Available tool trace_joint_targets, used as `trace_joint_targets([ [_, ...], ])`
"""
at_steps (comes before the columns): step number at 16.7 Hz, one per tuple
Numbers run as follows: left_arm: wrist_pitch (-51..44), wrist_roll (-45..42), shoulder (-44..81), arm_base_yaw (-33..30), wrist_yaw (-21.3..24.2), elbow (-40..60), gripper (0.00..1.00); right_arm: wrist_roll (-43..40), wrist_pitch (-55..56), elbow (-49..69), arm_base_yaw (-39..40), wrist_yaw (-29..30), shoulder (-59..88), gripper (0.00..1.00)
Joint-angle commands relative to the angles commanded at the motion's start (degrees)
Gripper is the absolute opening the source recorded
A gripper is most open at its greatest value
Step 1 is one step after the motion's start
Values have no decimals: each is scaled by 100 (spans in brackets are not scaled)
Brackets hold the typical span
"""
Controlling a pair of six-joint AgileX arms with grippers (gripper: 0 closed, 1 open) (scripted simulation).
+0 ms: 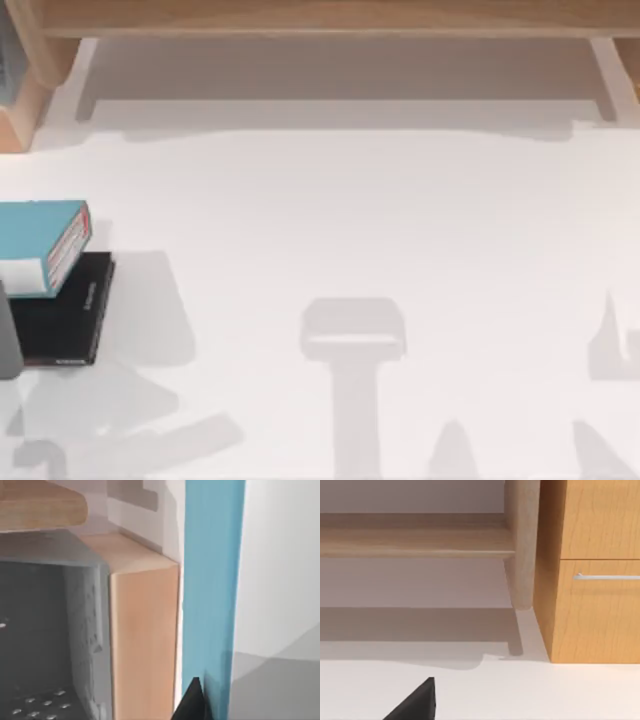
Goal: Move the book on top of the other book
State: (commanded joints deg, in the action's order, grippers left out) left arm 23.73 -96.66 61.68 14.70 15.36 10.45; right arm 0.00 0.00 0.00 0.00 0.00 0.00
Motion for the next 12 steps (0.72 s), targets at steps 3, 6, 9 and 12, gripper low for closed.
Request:
trace_joint_targets([
  [3, -36, -214, -50, -52, -110, -344, 0, 0, 0, 0, 0, 0, 0, 100],
  [6, -37, -215, -50, -53, -111, -348, 0, 0, 0, 0, 0, 0, 0, 100],
  [9, 49, -213, 56, -53, -117, -324, 0, 0, 0, 0, 0, 0, 0, 100],
  [12, 212, -194, 232, -101, -150, -308, 0, 0, 0, 0, 0, 0, 0, 100],
])
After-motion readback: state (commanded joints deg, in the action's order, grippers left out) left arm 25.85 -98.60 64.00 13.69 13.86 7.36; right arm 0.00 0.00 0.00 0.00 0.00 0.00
